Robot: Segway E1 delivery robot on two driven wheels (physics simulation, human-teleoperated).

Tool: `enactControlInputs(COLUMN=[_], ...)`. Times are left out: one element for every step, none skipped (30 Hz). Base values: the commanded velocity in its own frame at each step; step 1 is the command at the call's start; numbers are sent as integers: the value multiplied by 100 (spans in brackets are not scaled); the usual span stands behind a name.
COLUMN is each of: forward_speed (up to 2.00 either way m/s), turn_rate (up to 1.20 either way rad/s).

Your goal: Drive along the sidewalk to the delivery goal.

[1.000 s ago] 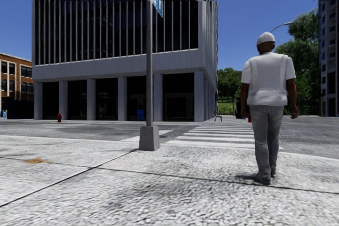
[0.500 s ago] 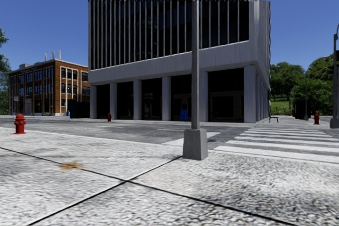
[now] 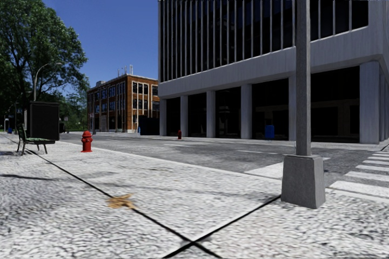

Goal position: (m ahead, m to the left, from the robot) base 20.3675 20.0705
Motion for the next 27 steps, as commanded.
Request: enactControlInputs(forward_speed=[154,154,154,155,155,155,155,155,155,155,155,155,155,155,155,155,155,155,155,155,155,155,155,155,155,155,155], turn_rate=[71,71,71,71,71,71,71,71,71,71,71,71,71,71,71,71,71,71,71,71,71,71,71,71,71,71,71])
